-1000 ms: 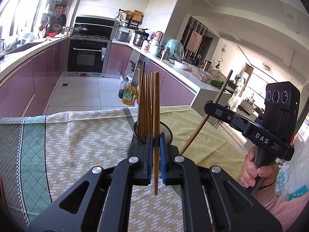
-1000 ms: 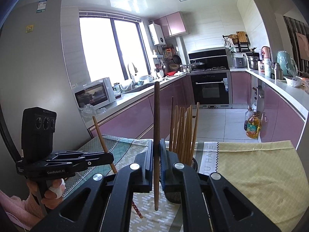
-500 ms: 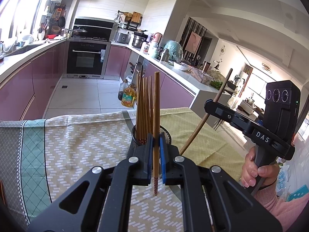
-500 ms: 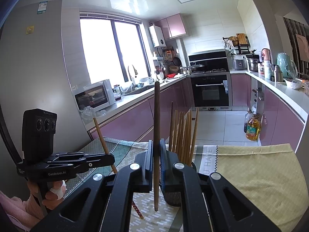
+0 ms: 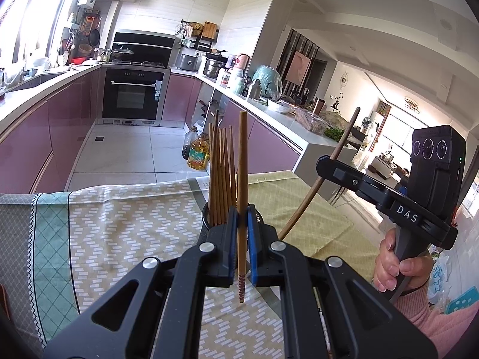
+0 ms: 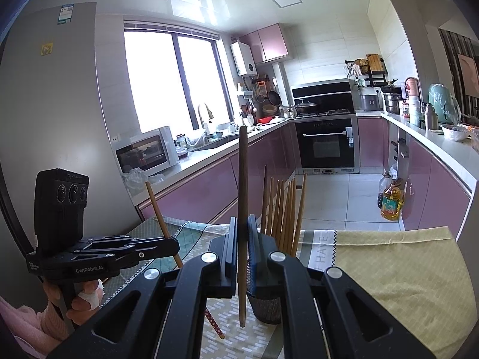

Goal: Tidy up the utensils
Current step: 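Lower the chopsticks into the mesh cup, pushing them down among the others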

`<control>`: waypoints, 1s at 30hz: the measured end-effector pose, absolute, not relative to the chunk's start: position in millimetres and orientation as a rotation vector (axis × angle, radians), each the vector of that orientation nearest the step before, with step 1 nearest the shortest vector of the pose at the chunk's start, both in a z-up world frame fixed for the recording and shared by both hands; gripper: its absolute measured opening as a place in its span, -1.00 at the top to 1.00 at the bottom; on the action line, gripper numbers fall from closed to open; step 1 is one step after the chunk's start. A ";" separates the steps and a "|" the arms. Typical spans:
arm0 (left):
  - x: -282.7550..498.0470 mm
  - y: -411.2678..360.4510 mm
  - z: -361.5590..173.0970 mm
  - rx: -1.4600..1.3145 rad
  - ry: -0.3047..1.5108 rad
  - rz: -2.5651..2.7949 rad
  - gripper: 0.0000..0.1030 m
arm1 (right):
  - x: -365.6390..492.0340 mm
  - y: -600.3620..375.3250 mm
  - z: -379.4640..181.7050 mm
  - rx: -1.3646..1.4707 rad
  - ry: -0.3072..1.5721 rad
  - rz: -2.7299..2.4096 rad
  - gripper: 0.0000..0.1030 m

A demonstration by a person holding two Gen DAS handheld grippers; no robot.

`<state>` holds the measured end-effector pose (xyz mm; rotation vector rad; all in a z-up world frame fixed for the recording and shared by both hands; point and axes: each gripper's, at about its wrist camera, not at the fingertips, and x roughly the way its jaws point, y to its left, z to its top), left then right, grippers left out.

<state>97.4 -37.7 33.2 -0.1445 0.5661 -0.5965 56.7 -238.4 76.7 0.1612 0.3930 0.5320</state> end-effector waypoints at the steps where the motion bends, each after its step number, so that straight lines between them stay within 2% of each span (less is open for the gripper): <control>1: 98.4 -38.6 34.5 -0.146 0.566 -0.598 0.86 | 56.6 -238.5 76.4 0.160 0.394 0.532 0.89; 30: 108.0 -44.4 55.1 -0.134 0.510 -0.599 0.86 | 62.5 -242.0 91.9 0.163 0.355 0.533 0.89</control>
